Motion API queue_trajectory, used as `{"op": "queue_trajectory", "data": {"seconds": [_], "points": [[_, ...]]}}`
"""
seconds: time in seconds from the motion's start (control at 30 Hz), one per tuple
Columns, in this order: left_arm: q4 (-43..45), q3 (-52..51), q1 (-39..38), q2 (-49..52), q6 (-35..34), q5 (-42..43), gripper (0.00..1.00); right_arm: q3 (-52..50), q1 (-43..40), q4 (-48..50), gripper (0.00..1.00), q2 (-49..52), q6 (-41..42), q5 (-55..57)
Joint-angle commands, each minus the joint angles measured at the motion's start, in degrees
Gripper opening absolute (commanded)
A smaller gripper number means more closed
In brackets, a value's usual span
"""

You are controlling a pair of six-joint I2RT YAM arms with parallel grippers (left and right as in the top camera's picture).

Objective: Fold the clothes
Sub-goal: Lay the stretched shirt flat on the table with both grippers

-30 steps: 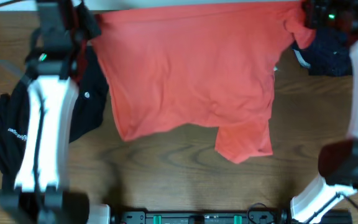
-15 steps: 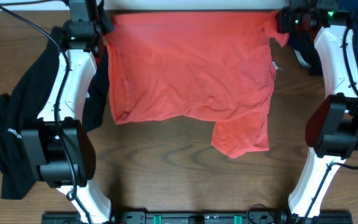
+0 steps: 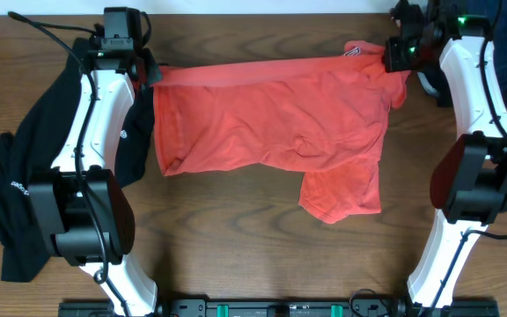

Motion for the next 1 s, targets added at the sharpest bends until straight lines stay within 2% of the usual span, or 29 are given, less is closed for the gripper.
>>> {"op": "queue_trajectory", "data": {"seconds": [0.0, 0.23, 0.3, 0.33, 0.4, 0.43, 0.5, 0.7, 0.97], "points": [[-2.08, 0.13, 1.07, 0.61, 0.5, -3.19, 0.06, -1.44, 0.92, -0.2, 0.01, -0.59, 0.83, 2.05], [-4.9, 0.13, 1.07, 3.26, 0.48, -3.15, 0.06, -2.4, 1.9, -0.28, 0.03, -0.59, 0.35, 2.1], [-5.09, 0.13, 1.07, 3.85, 0.48, -3.15, 0.06, -2.4, 2.01, -0.59, 0.09, -0.59, -0.09, 2.08], [-5.25, 0.13, 1.07, 4.07, 0.48, -3.15, 0.07, -2.4, 2.01, -0.85, 0.16, -0.59, -0.33, 2.1], [-5.66, 0.13, 1.07, 4.35, 0.5, -3.15, 0.17, -2.4, 1.99, -1.11, 0.31, -0.59, -0.55, 2.12], [-5.9, 0.13, 1.07, 4.37, 0.5, -3.13, 0.27, -2.4, 1.95, -1.2, 0.4, -0.59, -0.55, 2.12], [-6.38, 0.13, 1.07, 4.37, 0.5, -2.95, 0.38, -2.4, 1.95, -1.29, 0.46, -0.59, -0.55, 2.1], [-9.31, 0.15, 1.03, 3.06, 0.52, 0.24, 0.58, -2.34, 1.97, -2.45, 0.49, -2.23, -0.44, -0.96], [-15.91, 0.22, 1.01, -7.19, -0.37, 4.15, 0.7, -2.34, 1.97, -9.53, 0.55, -12.63, 2.14, -1.36]]}}
